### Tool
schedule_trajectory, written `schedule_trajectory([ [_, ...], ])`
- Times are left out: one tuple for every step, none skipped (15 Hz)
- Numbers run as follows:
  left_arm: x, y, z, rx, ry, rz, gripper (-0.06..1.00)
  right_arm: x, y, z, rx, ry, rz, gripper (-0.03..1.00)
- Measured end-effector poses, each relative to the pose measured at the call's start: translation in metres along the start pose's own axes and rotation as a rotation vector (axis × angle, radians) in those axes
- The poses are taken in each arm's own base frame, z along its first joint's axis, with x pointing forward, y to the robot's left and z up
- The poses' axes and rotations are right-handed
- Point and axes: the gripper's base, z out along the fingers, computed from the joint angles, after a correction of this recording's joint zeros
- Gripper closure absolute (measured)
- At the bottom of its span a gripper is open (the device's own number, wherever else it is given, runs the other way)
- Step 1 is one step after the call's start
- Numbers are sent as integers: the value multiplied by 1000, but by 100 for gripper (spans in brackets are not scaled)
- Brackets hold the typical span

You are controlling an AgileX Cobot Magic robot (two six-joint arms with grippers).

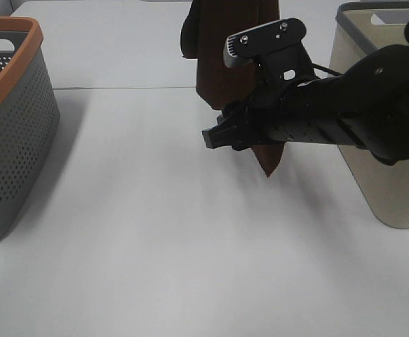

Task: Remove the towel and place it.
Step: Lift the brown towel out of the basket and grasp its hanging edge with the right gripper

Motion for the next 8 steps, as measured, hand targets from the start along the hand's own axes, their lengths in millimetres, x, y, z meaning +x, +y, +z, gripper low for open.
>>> schedule_trajectory([
  [0, 0, 0, 0, 0, -1, 94, 4, 0, 5, 13, 11, 19, 41],
  [0, 0, 0, 0, 0, -1, 94, 7, 0, 9, 22, 21, 34, 41],
  [0, 0, 0, 1, 0, -3, 94, 9, -1, 11, 32, 26, 41, 41],
  [0, 0, 0, 2, 0, -4, 94, 10, -1, 13, 42, 25, 52, 41],
  [0, 0, 0, 2, 0, -4, 94, 10, -2, 15, 52, 16, 41, 41],
  [0, 0, 0, 2, 0, -4, 94, 9, -2, 15, 48, 5, 22, 41],
  [0, 0, 0, 2, 0, -3, 94, 7, -1, 15, 37, -12, 0, 41],
  [0, 0, 0, 2, 0, -3, 94, 3, 1, 15, 21, -26, -11, 41],
])
